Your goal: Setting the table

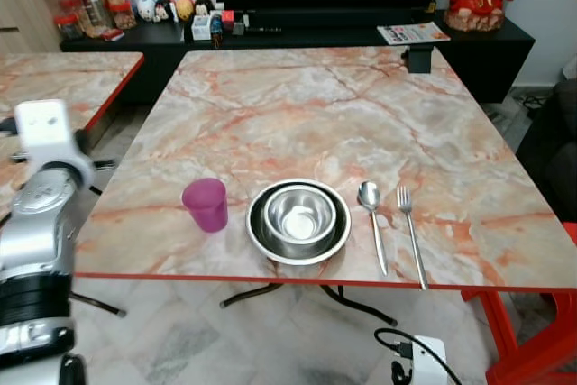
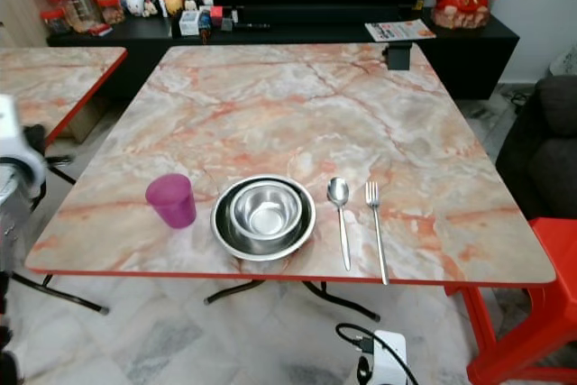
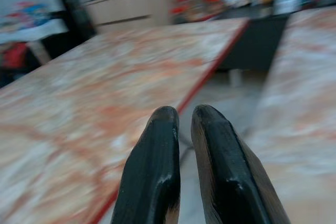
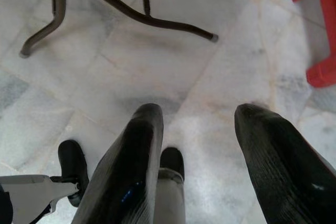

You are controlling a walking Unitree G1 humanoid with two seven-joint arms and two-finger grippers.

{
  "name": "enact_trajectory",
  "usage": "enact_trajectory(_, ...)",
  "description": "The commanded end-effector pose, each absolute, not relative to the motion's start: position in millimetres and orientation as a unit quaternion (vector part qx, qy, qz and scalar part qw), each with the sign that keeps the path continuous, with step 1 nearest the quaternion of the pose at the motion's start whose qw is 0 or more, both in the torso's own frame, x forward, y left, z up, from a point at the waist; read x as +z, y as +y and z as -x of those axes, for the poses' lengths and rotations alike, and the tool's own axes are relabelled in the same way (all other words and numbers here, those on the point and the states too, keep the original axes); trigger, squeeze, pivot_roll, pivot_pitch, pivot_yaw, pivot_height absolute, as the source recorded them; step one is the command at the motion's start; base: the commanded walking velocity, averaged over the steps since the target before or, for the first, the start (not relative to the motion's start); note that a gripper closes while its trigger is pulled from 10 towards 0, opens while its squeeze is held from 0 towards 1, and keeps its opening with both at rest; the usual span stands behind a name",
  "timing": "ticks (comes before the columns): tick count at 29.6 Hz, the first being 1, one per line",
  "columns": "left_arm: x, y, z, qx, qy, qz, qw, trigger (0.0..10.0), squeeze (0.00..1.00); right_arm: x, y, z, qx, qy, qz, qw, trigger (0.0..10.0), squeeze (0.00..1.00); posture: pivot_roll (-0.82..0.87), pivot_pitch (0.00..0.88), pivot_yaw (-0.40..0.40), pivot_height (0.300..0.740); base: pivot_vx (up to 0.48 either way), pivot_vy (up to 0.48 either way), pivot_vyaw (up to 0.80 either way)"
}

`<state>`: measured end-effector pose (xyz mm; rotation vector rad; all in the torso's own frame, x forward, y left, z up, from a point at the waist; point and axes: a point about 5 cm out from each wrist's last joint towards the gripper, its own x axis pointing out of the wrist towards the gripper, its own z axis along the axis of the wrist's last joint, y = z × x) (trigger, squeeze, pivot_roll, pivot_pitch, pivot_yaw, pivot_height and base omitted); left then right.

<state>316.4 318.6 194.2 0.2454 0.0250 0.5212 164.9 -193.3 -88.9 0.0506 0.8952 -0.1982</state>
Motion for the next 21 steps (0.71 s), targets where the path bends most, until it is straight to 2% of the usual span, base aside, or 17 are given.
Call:
enact_trajectory(1,179,341,-302,0.324,0.036,-0.169,0.930,10.0,0.00,-89,-192,-166,-0.099,0.431,-0.029,0.896,10.0,0.00,0.00,0.000,0.041,0.740,0.000,0.000,0.00)
enact_trajectory(8,145,356,-286,0.354,0.088,-0.236,0.900,10.0,0.00,-88,-191,-167,-0.099,0.431,-0.030,0.897,10.0,0.00,0.01,0.000,0.038,0.740,0.000,0.000,0.00)
enact_trajectory(12,77,372,-246,0.378,0.206,-0.273,0.860,10.0,0.00,-88,-191,-169,-0.098,0.430,-0.031,0.897,10.0,0.00,0.00,0.000,0.036,0.740,0.000,0.000,0.00)
enact_trajectory(17,41,372,-219,0.383,0.275,-0.270,0.839,10.0,0.00,-87,-191,-170,-0.099,0.429,-0.031,0.898,10.0,0.00,0.00,0.000,0.036,0.740,0.000,0.000,0.00)
enact_trajectory(18,21,370,-202,0.388,0.311,-0.265,0.826,10.0,0.00,-87,-192,-170,-0.099,0.428,-0.031,0.898,10.0,0.00,0.00,0.000,0.036,0.740,0.000,0.000,0.00)
enact_trajectory(21,8,366,-192,0.382,0.336,-0.259,0.821,10.0,0.00,-87,-192,-171,-0.100,0.428,-0.031,0.898,10.0,0.00,-0.01,0.000,0.036,0.740,0.000,0.000,0.00)
